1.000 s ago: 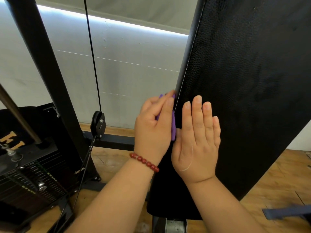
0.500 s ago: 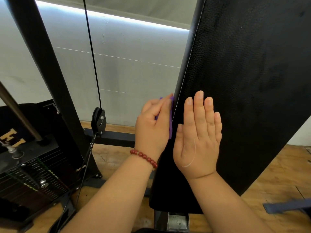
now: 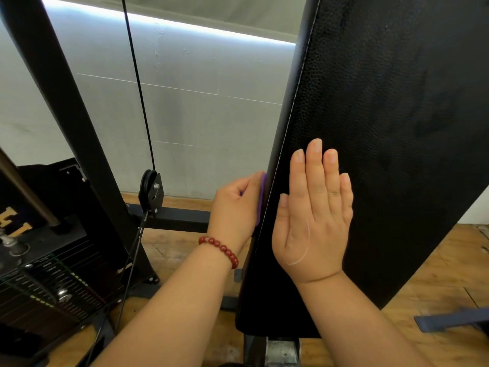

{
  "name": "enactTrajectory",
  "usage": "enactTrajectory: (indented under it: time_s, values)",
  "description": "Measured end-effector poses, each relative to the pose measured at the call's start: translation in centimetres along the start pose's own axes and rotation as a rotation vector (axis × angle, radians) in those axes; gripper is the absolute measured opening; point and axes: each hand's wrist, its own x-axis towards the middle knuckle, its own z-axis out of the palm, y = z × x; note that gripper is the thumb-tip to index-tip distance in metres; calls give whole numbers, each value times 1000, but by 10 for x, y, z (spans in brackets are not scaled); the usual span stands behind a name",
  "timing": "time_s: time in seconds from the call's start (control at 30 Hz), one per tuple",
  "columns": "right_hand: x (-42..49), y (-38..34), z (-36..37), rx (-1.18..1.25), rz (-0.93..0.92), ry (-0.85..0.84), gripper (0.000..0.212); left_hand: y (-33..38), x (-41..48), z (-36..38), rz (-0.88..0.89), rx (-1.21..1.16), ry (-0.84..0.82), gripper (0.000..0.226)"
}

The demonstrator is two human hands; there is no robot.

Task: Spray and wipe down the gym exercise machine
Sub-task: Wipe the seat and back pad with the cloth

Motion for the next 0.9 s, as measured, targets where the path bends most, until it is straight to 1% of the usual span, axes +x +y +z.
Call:
enactTrajectory:
  time_s: [0.03,0.1,0.2,0.27,0.37,0.47,0.53,0.6,0.7,0.73,0.83,0.9]
  values:
    - [0,0,0,1,1,3,52,-4,-4,-2,-15,12,-6,49]
    - [0,0,1,-1,2,9,52,-5,-11,-3,3,1,29,46]
    - [-1,0,1,6,-2,12,53,2,-8,1,138,-54,110,46]
    - [-2,1,1,7,-5,12,53,3,-2,5,209,-60,137,41]
    - [-2,1,1,6,-8,11,54,-8,-1,5,188,-35,133,29]
    - [-2,0,1,0,-4,13,53,-21,-6,-1,91,2,75,29]
    - [-2,0,1,0,2,17,53,-22,-9,-3,68,20,64,30]
    - [-3,-1,1,1,12,19,52,-18,-11,-3,104,14,87,33]
    - [-13,-3,2,22,11,1,52,-11,-13,-2,243,2,120,43]
    - [-18,-4,3,31,7,-11,53,-11,-13,-1,273,15,128,42]
    - [-38,-4,3,46,-7,-60,53,-24,-14,-1,237,51,132,23]
    - [-53,-6,3,50,-15,-94,55,-35,-18,-4,181,85,103,21]
